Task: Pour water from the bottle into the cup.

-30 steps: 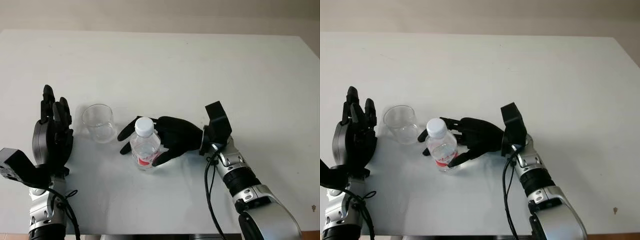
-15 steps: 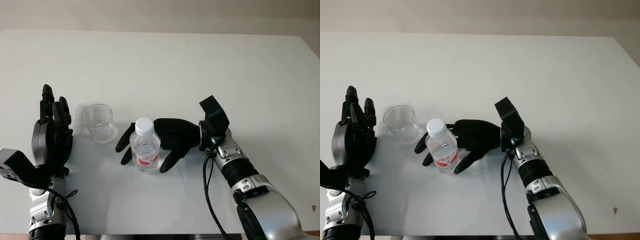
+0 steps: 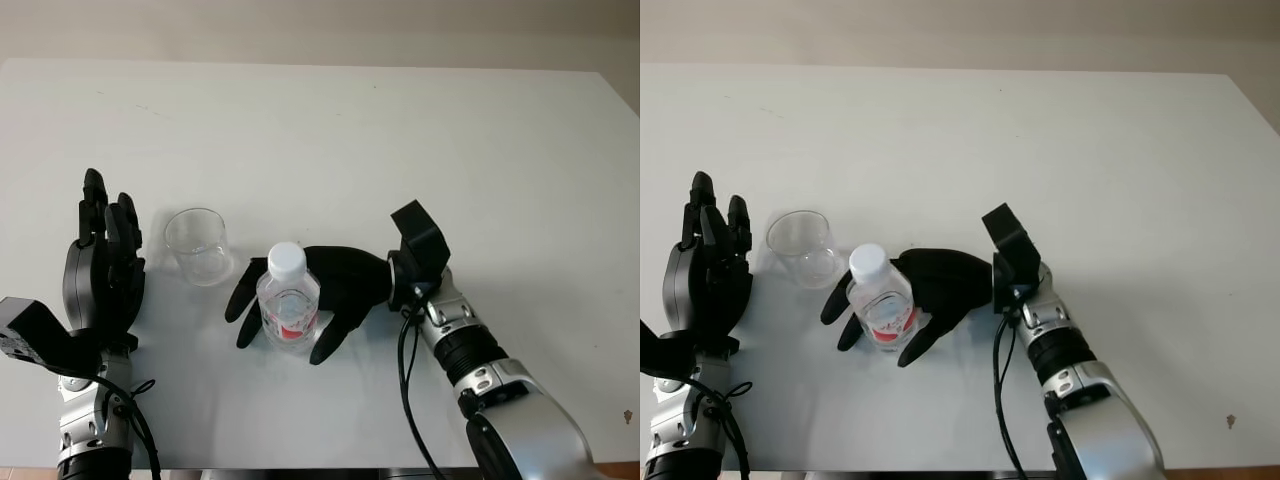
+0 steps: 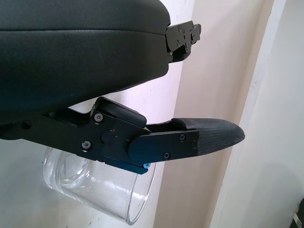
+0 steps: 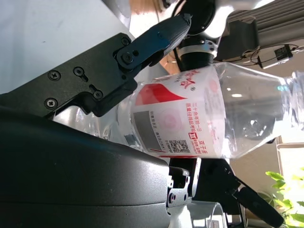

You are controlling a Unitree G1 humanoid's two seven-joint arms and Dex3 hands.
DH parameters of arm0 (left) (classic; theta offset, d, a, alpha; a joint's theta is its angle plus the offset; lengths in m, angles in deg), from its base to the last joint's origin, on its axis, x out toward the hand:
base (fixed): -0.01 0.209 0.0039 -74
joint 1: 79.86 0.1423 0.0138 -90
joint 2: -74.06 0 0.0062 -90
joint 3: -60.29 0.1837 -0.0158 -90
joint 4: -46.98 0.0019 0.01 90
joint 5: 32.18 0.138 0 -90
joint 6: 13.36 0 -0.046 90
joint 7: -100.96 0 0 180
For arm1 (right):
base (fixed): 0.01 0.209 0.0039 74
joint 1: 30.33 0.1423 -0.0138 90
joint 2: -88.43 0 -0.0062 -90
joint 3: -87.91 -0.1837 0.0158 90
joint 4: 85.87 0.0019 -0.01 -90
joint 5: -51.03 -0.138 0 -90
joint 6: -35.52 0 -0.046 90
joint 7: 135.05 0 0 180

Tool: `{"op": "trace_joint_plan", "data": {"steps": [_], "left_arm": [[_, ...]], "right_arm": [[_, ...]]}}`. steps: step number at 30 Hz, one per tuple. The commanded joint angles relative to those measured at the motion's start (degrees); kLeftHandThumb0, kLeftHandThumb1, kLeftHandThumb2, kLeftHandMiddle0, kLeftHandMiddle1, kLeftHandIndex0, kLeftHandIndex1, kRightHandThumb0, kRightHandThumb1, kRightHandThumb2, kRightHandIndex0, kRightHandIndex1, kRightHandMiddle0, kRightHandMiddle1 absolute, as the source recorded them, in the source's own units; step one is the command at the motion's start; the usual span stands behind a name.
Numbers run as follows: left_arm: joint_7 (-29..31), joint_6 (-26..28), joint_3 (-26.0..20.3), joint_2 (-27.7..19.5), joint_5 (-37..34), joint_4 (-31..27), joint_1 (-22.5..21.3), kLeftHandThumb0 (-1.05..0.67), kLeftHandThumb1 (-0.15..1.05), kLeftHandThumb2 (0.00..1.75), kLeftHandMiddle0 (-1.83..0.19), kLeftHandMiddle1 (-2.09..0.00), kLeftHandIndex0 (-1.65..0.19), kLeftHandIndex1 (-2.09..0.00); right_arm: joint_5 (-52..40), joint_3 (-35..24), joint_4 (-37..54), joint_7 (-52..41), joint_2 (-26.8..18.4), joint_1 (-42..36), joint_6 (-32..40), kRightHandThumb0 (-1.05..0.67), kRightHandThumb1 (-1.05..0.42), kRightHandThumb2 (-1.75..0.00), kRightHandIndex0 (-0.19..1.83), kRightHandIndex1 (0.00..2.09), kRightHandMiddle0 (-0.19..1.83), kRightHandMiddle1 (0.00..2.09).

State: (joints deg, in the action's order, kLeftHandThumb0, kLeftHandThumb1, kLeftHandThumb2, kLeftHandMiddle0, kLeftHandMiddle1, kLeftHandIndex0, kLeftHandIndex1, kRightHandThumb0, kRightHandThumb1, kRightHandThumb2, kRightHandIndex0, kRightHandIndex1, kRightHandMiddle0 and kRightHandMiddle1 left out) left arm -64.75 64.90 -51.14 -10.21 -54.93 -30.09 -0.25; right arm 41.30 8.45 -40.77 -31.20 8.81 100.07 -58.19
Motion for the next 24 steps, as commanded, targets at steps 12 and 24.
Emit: {"op": "trace_joint_plan", "data": {"steps": [12,24], "left_arm": [[0.04,-0.64,0.17,0.33,0.38,0.49,1.28,-0.76,1.05,0.52,0.15,-0.05,0.16,-0.06],[0.1,-1.38,-0.13,-0.22,0.6,0.92,1.56,-0.75,1.05,0.54,0.16,-0.05,0.17,-0.05]], "right_arm": [[4.71,-6.31,-27.01,10.15,2.34,7.91,-17.46,-0.56,-0.85,-0.06,0.44,1.87,0.4,1.71],[11.92,-6.46,-27.61,24.32,2.31,5.54,-28.65,-0.48,-1.05,-0.19,1.18,2.09,1.05,2.09]]}}
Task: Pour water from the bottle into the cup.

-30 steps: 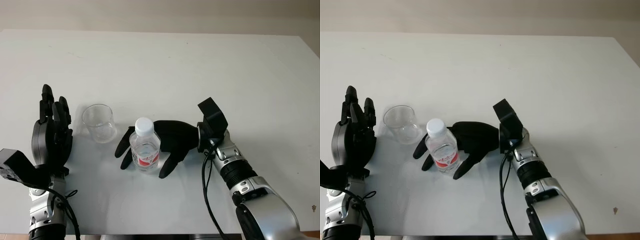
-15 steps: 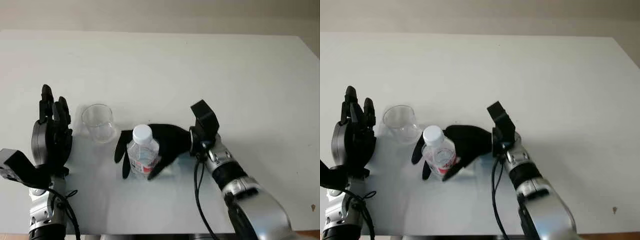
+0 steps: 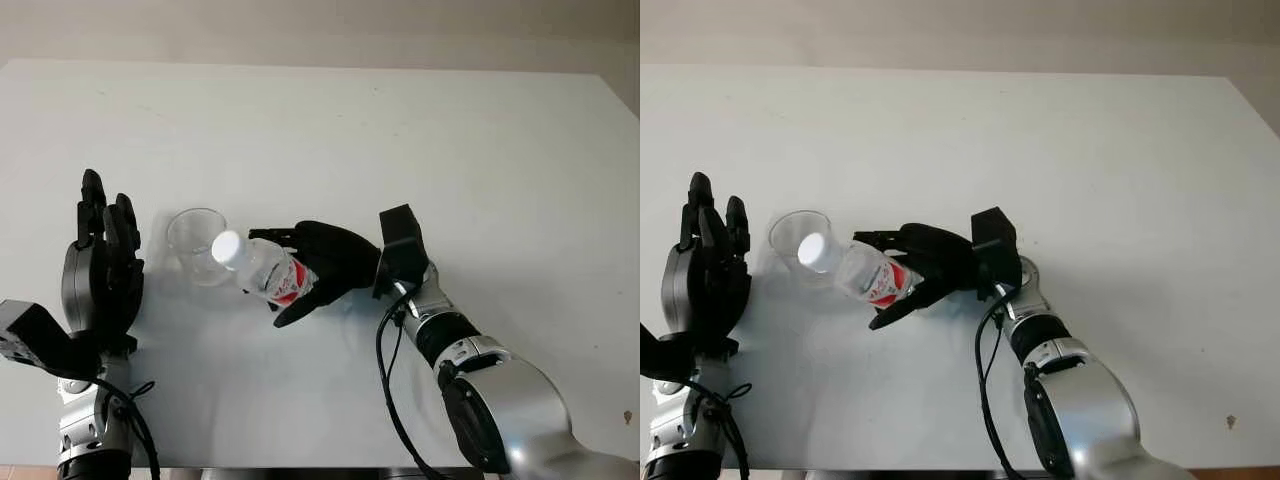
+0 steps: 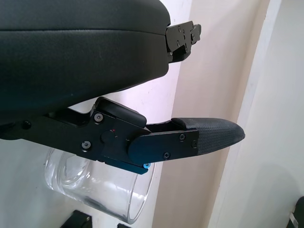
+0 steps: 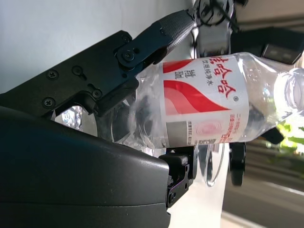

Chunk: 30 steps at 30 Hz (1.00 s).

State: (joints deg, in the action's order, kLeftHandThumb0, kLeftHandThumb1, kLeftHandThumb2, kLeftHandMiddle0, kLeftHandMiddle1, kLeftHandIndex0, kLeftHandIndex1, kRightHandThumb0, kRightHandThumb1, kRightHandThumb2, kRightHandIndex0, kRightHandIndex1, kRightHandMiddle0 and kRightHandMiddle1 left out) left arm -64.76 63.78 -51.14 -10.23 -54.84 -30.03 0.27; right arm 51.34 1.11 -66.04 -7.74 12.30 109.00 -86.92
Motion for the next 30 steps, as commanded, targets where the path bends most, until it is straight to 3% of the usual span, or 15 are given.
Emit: {"op": "trace_joint_plan", "data": {"steps": [1,12,20,24,27,30], "left_arm": [[0.25,-0.41,-0.16,-0.26,0.45,1.01,1.01,-0.75,1.05,0.54,0.16,-0.05,0.17,-0.05],[0.59,-0.35,-0.32,-0.5,0.2,1.14,1.1,-0.75,1.05,0.54,0.16,-0.05,0.17,-0.05],[0.81,-0.59,-0.26,-0.87,0.4,1.04,1.15,-0.75,1.05,0.55,0.17,-0.05,0.19,-0.05],[0.82,-0.61,-0.16,-0.87,0.2,0.91,1.13,-0.76,1.05,0.53,0.17,-0.05,0.18,-0.05],[0.49,-0.62,-0.11,-0.95,0.51,0.74,1.11,-0.76,1.05,0.54,0.17,-0.05,0.18,-0.05],[0.2,-0.42,-0.09,-1.03,0.59,0.61,1.04,-0.76,1.05,0.54,0.16,-0.06,0.18,-0.05]], "right_arm": [[1.96,0.74,-2.41,1.31,-1.17,-3.51,-0.16,-0.47,-1.05,-0.21,1.16,2.09,1.04,2.09],[2.8,-0.4,-2.66,5.94,-2.15,-3.91,-0.09,-0.47,-1.05,-0.32,0.92,2.09,0.77,2.09],[-3.55,-8.72,-3.51,10.39,-3.16,-0.18,5.15,-0.47,-1.05,-0.31,0.72,2.09,0.53,2.09],[-4.74,-11.58,-4.04,14.88,-3.88,3.44,7.69,-0.47,-1.05,-0.31,0.86,2.09,0.6,2.09],[-2.96,-11.16,-4.22,19.65,-4.51,6.1,7.52,-0.64,-1.05,-0.27,0.98,2.09,0.71,2.09],[0.38,-9.31,-3.85,25.23,-5.13,9.2,6.82,-0.91,-1.05,-0.24,1.11,2.09,0.98,2.09]]}}
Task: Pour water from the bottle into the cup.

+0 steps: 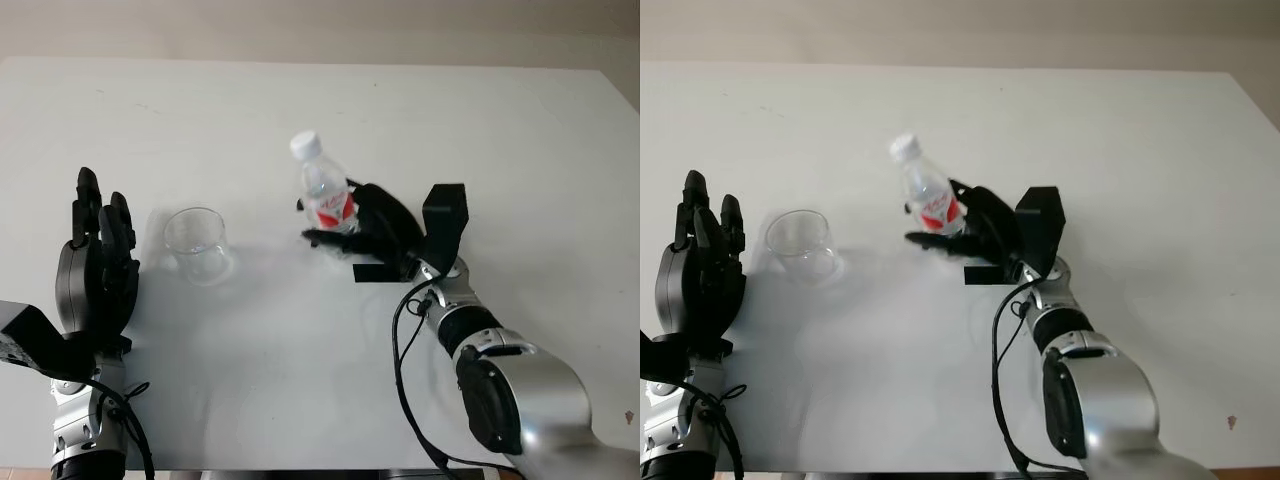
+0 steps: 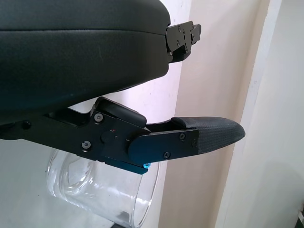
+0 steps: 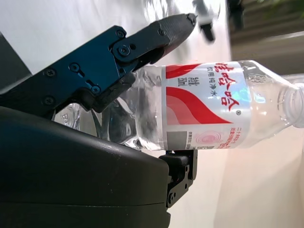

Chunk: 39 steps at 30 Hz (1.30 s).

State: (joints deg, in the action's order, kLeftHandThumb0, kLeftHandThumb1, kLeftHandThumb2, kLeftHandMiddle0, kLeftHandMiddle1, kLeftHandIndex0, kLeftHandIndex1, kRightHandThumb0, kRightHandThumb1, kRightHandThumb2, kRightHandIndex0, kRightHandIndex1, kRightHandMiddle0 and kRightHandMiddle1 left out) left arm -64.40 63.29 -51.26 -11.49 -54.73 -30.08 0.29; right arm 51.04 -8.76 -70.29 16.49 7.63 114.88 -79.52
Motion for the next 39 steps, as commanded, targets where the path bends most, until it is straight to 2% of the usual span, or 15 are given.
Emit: {"op": "trace_joint_plan", "data": {"steps": [1,5,9,15,21,29,33,39], "left_arm": [[0.03,-0.01,-0.02,0.14,0.39,0.85,0.98,-0.76,1.05,0.54,0.16,-0.06,0.18,-0.05],[0.04,-0.2,-0.05,0.11,0.39,1.06,0.92,-0.76,1.05,0.53,0.16,-0.05,0.18,-0.05],[0.14,-0.34,-0.29,-0.17,0.27,0.91,0.84,-0.76,1.05,0.54,0.18,-0.05,0.19,-0.05],[0.23,-0.13,-1.74,-0.92,-0.83,1.74,0.45,-0.76,1.05,0.51,0.17,-0.05,0.19,-0.03],[0.62,-0.56,-2.44,-1.18,-0.89,2.58,0.11,-0.75,1.05,0.51,0.16,-0.06,0.18,-0.02],[0.12,-1.2,-2.34,-0.66,-0.62,2.37,0.2,-0.75,1.05,0.5,0.15,-0.06,0.18,-0.03],[0.08,-1.34,-2.22,-0.63,-0.56,2.55,0.22,-0.75,1.05,0.51,0.14,-0.06,0.18,-0.04],[0.39,-1.19,-2.23,-0.87,-0.68,2.94,0.08,-0.75,1.05,0.5,0.14,-0.06,0.18,-0.04]], "right_arm": [[1.77,1.29,0.84,2.5,-0.53,4.46,-0.97,-0.94,-1.05,-0.24,1.15,2.09,1.04,2.09],[5.24,3.87,2.26,6.82,-0.79,6.97,-2.2,-0.85,-1.05,-0.36,1.33,2.09,1.23,2.09],[10.93,8.45,4.91,13.1,-1.17,9.27,-4.48,-0.57,-1.05,-0.51,1.38,2.09,1.28,2.09],[18.26,14.44,5.4,22.15,-1.14,12.2,-6.16,-0.37,-1.05,-0.47,1.21,2.09,0.93,2.09],[25.34,20.17,4.5,29.99,-1.45,15.06,-6.98,-0.39,-1.05,-0.44,1.1,2.09,0.71,2.09],[32.67,26.2,3.69,37.94,-3.19,17.54,-6.8,-0.41,-1.05,-0.43,1.05,2.09,0.68,2.09],[34.03,27.52,3.48,39.69,-4.11,17.87,-6.8,-0.41,-1.05,-0.41,0.98,2.09,0.6,2.09],[34.39,28.45,3.17,41.35,-4.75,17.9,-7.04,-0.4,-1.05,-0.39,0.96,2.09,0.59,2.09]]}}
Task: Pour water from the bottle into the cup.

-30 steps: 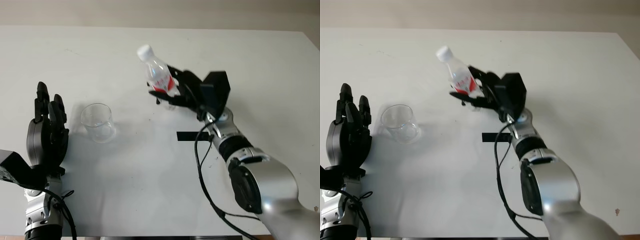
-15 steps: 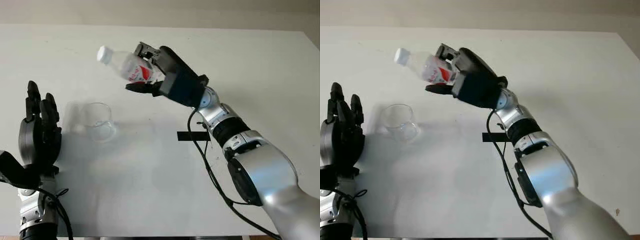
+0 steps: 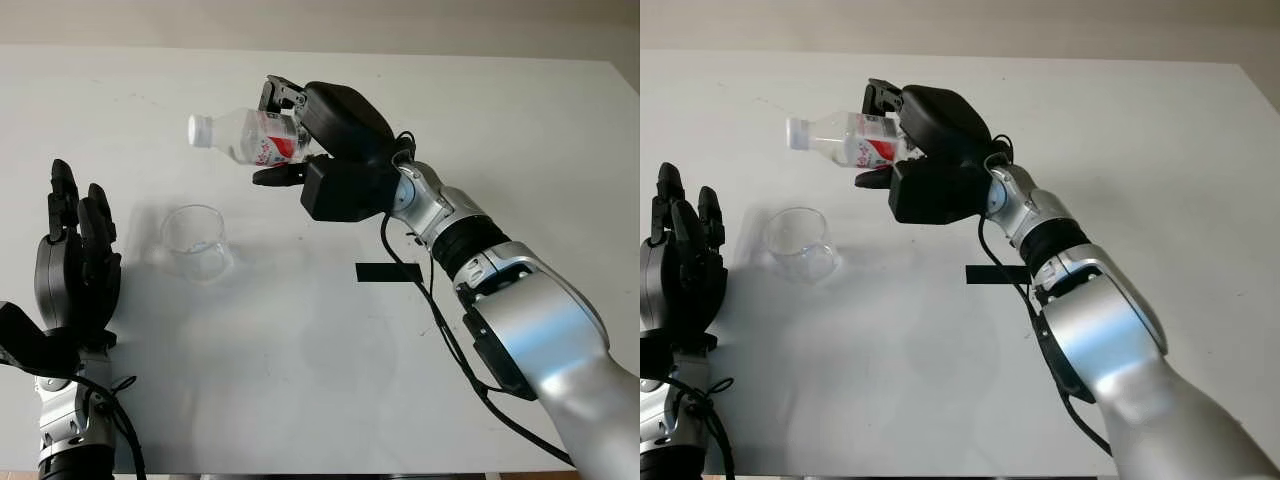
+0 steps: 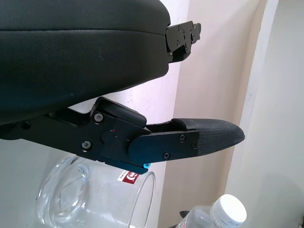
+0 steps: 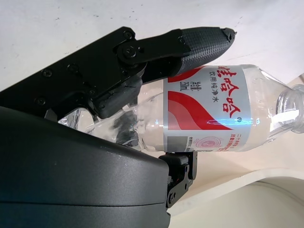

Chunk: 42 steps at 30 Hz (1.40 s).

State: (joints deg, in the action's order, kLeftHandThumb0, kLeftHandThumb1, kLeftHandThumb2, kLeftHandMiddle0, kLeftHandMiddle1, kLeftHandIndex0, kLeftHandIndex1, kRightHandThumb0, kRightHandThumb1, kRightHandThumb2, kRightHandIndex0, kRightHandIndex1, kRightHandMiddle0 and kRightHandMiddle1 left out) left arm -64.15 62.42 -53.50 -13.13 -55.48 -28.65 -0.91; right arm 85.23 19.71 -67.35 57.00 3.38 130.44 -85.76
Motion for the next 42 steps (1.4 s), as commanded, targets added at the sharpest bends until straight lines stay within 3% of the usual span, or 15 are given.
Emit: {"op": "trace_joint_plan", "data": {"steps": [1,29,42], "left_arm": [[0.16,-0.35,-0.02,0.77,0.02,1.54,1.24,-0.75,1.05,0.5,0.14,-0.06,0.18,-0.04],[-0.73,0.2,0.73,1.72,0.27,0.22,2.05,-0.76,1.05,0.48,0.16,-0.05,0.18,-0.04],[-0.72,-0.03,1.06,1.66,0.93,0.62,2.25,-0.76,1.05,0.5,0.17,-0.05,0.19,-0.04]], "right_arm": [[0.33,0.19,0.23,1.18,-0.68,2.33,-0.98,-0.4,-1.05,-0.39,0.96,2.09,0.59,2.09],[6.36,5.55,0.81,7.01,-4.08,4.29,-3.55,-0.44,-1.05,-0.38,1.07,2.09,0.72,2.09],[11.9,10.13,0.57,13.95,-4.85,5.97,-5.48,-0.43,-1.05,-0.33,1.08,2.09,0.76,2.09]]}}
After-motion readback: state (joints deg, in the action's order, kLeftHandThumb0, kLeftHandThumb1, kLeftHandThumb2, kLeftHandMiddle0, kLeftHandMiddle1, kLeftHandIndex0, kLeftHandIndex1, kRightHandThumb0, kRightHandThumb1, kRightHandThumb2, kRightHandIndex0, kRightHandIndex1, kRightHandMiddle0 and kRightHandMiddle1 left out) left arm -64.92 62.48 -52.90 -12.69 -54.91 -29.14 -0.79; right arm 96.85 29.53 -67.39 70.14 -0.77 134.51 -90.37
